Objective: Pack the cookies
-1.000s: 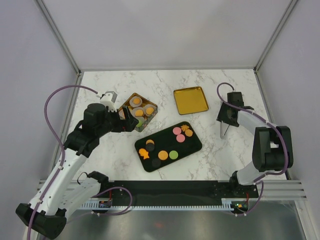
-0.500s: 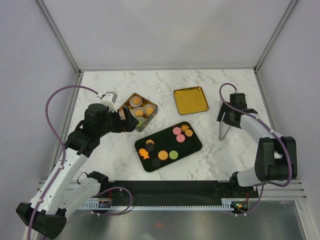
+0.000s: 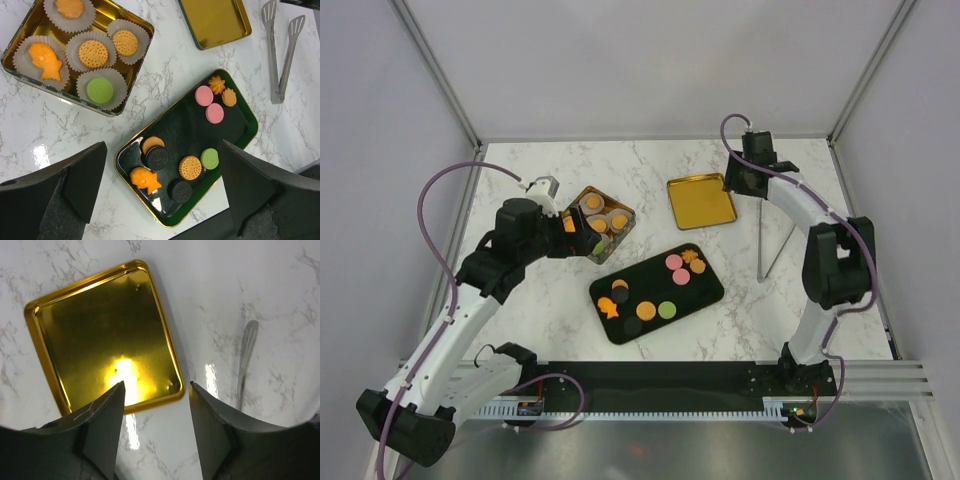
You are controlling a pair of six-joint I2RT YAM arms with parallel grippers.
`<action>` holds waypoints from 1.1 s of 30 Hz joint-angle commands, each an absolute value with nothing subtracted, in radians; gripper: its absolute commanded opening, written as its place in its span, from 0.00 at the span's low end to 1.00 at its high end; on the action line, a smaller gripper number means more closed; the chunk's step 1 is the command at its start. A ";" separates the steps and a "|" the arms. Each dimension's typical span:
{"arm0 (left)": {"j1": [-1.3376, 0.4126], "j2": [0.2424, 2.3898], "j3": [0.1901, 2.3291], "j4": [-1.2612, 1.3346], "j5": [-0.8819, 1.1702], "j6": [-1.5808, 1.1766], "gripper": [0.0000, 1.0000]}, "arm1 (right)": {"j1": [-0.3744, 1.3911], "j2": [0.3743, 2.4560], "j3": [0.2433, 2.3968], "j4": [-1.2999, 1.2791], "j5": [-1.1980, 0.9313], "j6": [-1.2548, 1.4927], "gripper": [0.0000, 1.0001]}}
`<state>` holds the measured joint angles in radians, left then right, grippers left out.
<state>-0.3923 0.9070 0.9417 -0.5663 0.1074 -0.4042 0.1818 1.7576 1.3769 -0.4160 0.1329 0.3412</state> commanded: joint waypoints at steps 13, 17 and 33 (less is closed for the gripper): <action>-0.388 0.959 0.982 -0.496 0.121 -0.451 1.00 | 0.179 2.212 1.752 -0.529 0.114 0.270 0.50; -0.388 0.982 0.973 -0.473 0.129 -0.459 1.00 | 0.179 2.244 1.761 -0.531 0.095 0.268 0.39; -0.388 1.258 1.084 -0.281 0.296 -0.595 1.00 | 0.170 2.094 1.769 -0.534 -0.029 0.337 0.00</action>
